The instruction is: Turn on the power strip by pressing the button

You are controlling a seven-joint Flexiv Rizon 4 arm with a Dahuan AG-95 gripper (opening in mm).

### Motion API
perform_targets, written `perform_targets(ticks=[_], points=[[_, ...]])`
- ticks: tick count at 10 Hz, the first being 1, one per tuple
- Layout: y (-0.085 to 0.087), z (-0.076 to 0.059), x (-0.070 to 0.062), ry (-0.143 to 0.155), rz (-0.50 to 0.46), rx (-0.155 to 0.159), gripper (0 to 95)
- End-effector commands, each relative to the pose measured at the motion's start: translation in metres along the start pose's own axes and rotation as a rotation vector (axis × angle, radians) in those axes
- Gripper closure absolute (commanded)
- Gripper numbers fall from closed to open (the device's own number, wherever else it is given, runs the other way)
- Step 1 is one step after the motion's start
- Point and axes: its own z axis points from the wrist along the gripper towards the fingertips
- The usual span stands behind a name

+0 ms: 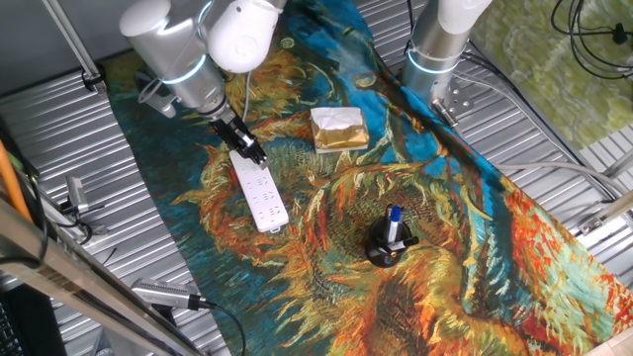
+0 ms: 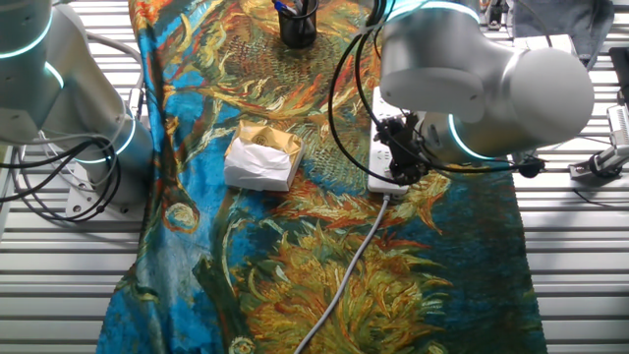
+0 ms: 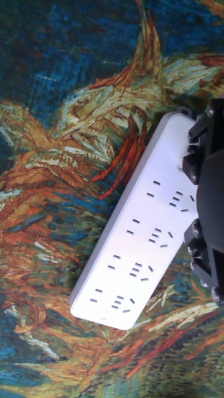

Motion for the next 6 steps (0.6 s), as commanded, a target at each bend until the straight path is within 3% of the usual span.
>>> perform_targets(ticks=[1, 3, 6], points=[[0.002, -0.001, 0.001, -0.002, -0.003, 0.001, 38.0], [0.011, -0.011, 0.005, 0.001, 0.014, 0.008, 38.0], [0.013, -0.013, 0.006, -0.007, 0.012, 0.018, 38.0]])
